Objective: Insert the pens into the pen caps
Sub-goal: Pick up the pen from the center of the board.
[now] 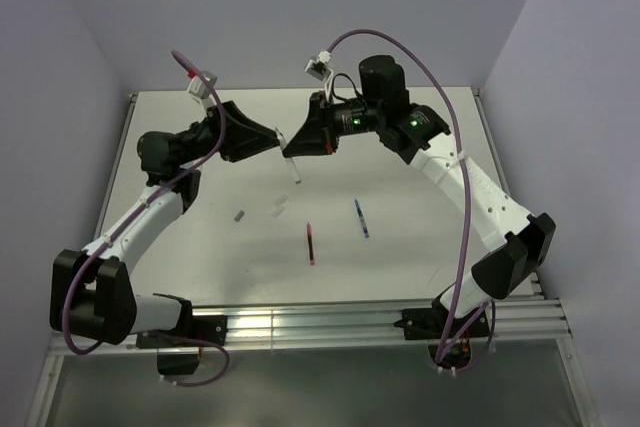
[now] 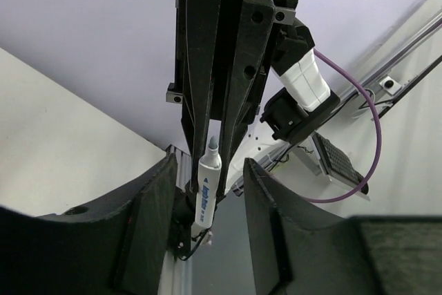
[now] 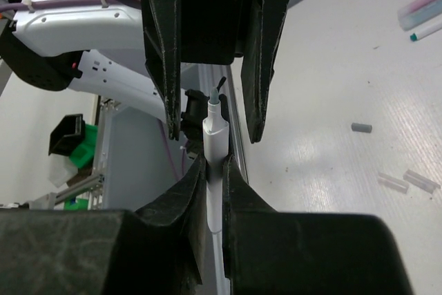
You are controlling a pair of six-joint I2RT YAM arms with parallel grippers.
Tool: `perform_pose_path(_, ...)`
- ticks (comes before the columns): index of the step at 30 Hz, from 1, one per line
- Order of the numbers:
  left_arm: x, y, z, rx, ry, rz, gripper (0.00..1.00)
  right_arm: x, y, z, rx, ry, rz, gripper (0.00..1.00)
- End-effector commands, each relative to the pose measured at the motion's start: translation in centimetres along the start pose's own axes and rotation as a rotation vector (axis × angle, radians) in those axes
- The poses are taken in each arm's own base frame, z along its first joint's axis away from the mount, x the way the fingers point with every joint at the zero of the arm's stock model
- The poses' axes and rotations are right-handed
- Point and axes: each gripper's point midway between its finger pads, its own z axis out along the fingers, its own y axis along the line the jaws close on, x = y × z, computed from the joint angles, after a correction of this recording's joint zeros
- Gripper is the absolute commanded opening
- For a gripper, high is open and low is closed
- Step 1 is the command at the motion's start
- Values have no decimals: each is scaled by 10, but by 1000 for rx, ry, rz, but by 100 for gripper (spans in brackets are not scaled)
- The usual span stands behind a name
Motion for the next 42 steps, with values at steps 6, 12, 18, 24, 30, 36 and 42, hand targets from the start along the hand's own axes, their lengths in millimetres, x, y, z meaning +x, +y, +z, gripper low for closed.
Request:
perform_pose_path(6,-4,-13,7,48,-7,44,41,-7,12,6,-58,-8,-24,0)
perform_pose_path(12,-2,-12,8,48,-2,31,31,-7,12,6,-57,-9,-22,0)
perform_pose_path(18,-4,-15,10,57,-4,24,0,-7,12,7,-62,-6,-16,8)
perform_pose_path(24,-17,-42,8,155,-45,54,0,3,4,8,-54,4,27,66)
perform_pose_path(30,-21,-51,5,197,-80,57,0,2,11,8,-104,-3,49,61)
perform_pose_path(36,-20,-52,3,197,-99,55,0,1,22,11,-202,3,87,45)
perform_pose_path(42,-23,-52,-1,197,-123,49,0,4,26,12,-252,12,133,35)
